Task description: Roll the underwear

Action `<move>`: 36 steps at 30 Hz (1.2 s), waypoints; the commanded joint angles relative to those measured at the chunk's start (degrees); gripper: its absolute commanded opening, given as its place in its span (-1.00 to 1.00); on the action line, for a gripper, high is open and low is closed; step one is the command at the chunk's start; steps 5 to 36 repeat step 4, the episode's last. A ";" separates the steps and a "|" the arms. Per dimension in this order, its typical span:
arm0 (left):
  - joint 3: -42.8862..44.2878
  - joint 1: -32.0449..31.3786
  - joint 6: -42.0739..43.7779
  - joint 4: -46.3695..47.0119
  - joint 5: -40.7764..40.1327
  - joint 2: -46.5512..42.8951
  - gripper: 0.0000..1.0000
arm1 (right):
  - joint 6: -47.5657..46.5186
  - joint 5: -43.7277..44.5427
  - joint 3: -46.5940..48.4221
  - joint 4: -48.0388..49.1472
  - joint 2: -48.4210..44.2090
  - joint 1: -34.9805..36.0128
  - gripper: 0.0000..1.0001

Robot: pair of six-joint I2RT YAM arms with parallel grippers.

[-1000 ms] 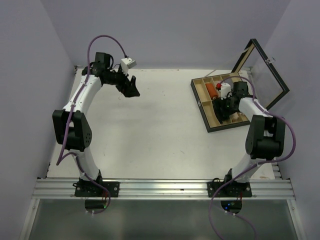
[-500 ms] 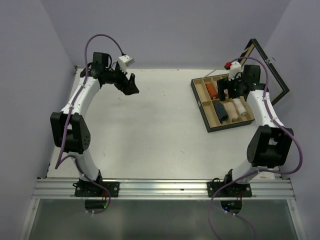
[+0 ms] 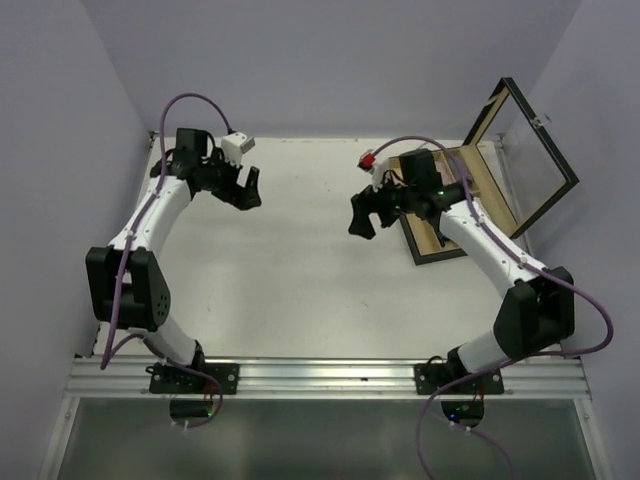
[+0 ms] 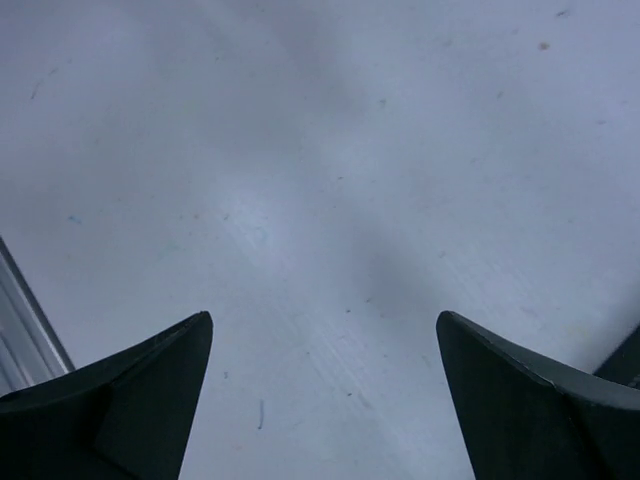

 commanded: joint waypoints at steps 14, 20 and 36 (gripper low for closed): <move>-8.86 0.47 1.59 3.75 -5.71 -10.77 1.00 | 4.52 -1.29 -3.88 2.75 -1.25 5.13 0.97; -8.86 0.47 1.59 3.75 -5.71 -10.77 1.00 | 4.52 -1.29 -3.88 2.75 -1.25 5.13 0.97; -8.86 0.47 1.59 3.75 -5.71 -10.77 1.00 | 4.52 -1.29 -3.88 2.75 -1.25 5.13 0.97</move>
